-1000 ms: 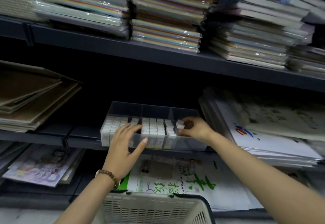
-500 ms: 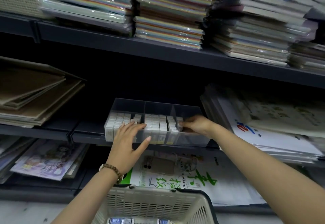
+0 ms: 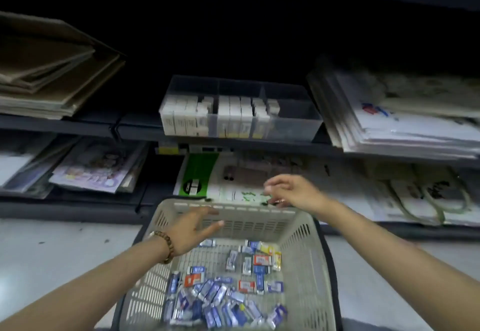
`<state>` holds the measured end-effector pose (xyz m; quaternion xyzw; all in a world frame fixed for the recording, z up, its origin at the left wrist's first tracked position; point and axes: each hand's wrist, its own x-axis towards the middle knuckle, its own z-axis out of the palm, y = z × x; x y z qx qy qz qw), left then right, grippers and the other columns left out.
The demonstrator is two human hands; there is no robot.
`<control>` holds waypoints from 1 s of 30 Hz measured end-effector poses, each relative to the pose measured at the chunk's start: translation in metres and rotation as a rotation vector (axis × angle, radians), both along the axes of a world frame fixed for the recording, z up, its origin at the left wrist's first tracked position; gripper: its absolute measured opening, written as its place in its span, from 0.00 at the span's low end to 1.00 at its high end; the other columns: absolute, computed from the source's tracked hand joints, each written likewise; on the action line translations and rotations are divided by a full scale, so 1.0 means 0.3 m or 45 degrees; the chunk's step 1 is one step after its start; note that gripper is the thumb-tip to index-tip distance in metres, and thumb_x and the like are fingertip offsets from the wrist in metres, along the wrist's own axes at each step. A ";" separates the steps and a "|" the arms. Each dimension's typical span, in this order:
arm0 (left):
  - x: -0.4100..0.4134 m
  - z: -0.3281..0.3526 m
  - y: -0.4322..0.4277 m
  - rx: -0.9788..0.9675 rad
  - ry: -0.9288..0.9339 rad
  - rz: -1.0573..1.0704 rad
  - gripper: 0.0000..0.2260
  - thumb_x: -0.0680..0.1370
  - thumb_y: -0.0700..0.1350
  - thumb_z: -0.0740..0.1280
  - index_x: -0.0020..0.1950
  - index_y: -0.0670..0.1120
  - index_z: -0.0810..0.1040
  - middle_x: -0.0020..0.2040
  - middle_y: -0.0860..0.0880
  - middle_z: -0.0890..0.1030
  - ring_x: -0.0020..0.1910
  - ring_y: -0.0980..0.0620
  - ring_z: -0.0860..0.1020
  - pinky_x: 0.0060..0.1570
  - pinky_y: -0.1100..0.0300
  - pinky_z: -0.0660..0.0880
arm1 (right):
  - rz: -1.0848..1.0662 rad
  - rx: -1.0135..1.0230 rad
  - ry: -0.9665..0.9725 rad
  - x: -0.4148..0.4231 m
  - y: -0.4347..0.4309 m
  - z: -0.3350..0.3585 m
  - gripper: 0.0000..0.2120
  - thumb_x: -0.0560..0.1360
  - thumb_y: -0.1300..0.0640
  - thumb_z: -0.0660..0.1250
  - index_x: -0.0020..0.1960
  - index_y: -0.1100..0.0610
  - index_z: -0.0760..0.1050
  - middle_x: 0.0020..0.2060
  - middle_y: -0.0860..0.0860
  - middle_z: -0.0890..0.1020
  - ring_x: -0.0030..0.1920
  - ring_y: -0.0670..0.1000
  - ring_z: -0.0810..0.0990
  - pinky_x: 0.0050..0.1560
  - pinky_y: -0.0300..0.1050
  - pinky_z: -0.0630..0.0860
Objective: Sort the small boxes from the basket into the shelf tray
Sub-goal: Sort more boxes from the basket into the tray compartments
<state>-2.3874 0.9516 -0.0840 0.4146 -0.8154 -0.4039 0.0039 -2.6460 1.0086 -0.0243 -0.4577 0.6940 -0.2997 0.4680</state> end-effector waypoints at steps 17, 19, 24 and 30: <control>0.041 -0.670 0.129 0.522 -0.388 0.024 0.16 0.80 0.50 0.60 0.58 0.40 0.77 0.57 0.40 0.78 0.44 0.56 0.73 0.39 0.71 0.67 | 0.469 0.866 0.143 0.198 0.253 -0.996 0.19 0.75 0.55 0.68 0.64 0.62 0.73 0.62 0.59 0.76 0.57 0.53 0.77 0.61 0.49 0.74; 0.040 -0.676 0.122 0.544 -0.298 0.144 0.14 0.79 0.48 0.62 0.55 0.39 0.79 0.52 0.40 0.81 0.40 0.57 0.73 0.33 0.74 0.67 | 0.503 0.809 0.312 0.230 0.250 -1.043 0.11 0.73 0.56 0.71 0.52 0.62 0.79 0.56 0.60 0.81 0.54 0.54 0.80 0.54 0.47 0.76; 0.011 -0.684 0.129 0.641 -0.192 0.323 0.14 0.78 0.54 0.61 0.53 0.46 0.77 0.52 0.49 0.78 0.49 0.53 0.75 0.45 0.67 0.69 | 0.233 0.740 0.228 0.238 0.267 -1.065 0.05 0.70 0.60 0.74 0.44 0.60 0.83 0.50 0.54 0.83 0.51 0.52 0.81 0.55 0.45 0.77; -0.042 -0.641 0.170 0.820 -0.015 0.415 0.15 0.77 0.52 0.64 0.56 0.42 0.76 0.50 0.44 0.81 0.48 0.46 0.81 0.54 0.52 0.77 | -0.261 0.522 -0.608 0.268 0.140 -0.896 0.04 0.73 0.60 0.70 0.48 0.57 0.79 0.41 0.51 0.84 0.36 0.46 0.84 0.39 0.35 0.79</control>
